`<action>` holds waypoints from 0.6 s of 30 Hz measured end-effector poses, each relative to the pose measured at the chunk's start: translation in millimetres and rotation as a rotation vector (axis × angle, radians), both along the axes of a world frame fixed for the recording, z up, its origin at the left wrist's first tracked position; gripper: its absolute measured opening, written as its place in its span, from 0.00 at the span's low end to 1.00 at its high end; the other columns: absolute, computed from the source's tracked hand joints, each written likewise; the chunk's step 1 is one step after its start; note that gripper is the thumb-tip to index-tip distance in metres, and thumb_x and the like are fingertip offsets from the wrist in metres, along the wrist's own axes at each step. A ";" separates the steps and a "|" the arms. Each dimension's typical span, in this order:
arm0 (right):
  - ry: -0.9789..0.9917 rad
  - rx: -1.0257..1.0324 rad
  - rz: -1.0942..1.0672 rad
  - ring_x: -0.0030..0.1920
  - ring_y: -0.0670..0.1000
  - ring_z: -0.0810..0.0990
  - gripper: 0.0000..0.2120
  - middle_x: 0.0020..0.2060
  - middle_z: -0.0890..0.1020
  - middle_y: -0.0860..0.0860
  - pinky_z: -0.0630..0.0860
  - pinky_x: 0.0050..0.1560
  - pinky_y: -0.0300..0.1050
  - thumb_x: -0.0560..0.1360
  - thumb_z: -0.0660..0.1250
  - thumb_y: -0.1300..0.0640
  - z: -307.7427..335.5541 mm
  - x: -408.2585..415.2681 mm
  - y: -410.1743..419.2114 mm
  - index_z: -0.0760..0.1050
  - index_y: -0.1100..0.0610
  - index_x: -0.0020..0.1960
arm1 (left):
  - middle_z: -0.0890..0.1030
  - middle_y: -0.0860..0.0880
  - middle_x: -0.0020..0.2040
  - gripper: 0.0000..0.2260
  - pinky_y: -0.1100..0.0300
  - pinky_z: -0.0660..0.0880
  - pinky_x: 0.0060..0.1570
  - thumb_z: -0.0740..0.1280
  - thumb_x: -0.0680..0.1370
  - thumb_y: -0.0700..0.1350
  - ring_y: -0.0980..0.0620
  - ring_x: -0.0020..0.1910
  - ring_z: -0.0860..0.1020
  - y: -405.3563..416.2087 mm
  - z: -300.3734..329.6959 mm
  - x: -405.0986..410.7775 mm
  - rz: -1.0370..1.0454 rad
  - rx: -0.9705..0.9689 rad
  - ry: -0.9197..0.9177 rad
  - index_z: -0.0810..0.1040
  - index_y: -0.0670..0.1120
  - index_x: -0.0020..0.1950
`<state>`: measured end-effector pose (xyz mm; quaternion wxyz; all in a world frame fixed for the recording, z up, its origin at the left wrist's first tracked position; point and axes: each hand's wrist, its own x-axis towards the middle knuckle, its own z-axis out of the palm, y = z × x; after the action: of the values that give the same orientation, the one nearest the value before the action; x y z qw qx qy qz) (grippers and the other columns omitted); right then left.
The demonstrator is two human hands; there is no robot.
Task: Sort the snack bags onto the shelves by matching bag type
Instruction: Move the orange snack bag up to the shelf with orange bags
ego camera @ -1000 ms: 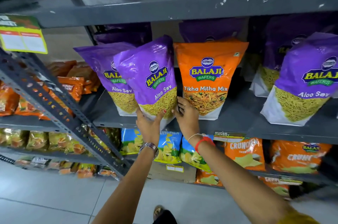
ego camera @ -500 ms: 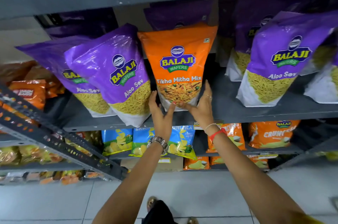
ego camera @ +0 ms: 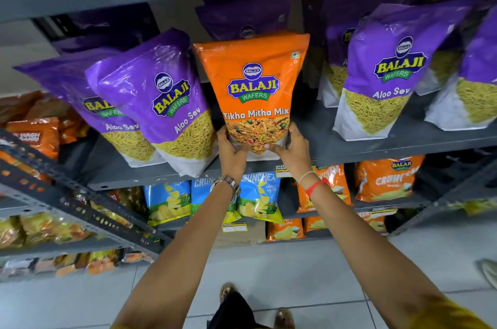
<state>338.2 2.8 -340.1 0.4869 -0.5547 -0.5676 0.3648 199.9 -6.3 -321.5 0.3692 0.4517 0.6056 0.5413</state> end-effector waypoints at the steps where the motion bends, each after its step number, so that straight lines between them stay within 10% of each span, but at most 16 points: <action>1: -0.014 0.018 -0.003 0.54 0.51 0.77 0.28 0.55 0.82 0.59 0.73 0.49 0.34 0.66 0.77 0.60 2.4 1.7 -6.7 0.70 0.63 0.62 | 0.71 0.38 0.66 0.30 0.56 0.71 0.60 0.67 0.71 0.30 0.47 0.62 0.72 -6.5 1.0 1.0 -0.003 0.010 0.003 0.59 0.38 0.70; 7: -0.071 0.127 -0.020 0.48 0.54 0.81 0.27 0.47 0.83 0.56 0.80 0.45 0.51 0.64 0.78 0.53 32.4 -1.8 -49.1 0.73 0.61 0.58 | 0.72 0.33 0.61 0.25 0.51 0.73 0.54 0.67 0.71 0.30 0.38 0.58 0.73 -60.8 28.2 -9.3 0.007 0.146 -0.023 0.62 0.35 0.66; 10: -0.025 0.192 -0.026 0.49 0.56 0.83 0.31 0.47 0.85 0.56 0.82 0.47 0.59 0.61 0.78 0.44 56.2 -14.6 -67.6 0.75 0.56 0.59 | 0.73 0.41 0.59 0.22 0.69 0.75 0.51 0.67 0.71 0.30 0.49 0.56 0.74 -84.8 59.8 -24.3 0.010 0.260 -0.047 0.65 0.37 0.63; 18: 0.081 0.408 -0.006 0.47 0.50 0.86 0.31 0.47 0.87 0.51 0.84 0.43 0.55 0.59 0.78 0.40 154.3 -67.7 -94.7 0.79 0.54 0.56 | 0.78 0.53 0.59 0.25 0.70 0.75 0.45 0.70 0.71 0.38 0.55 0.56 0.76 -114.5 162.9 -90.1 0.047 0.456 0.105 0.69 0.48 0.66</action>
<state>270.5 -92.0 -185.8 0.6125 -0.4311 -0.6081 0.2630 109.8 -120.8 -158.6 0.2132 0.5367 0.4963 0.6482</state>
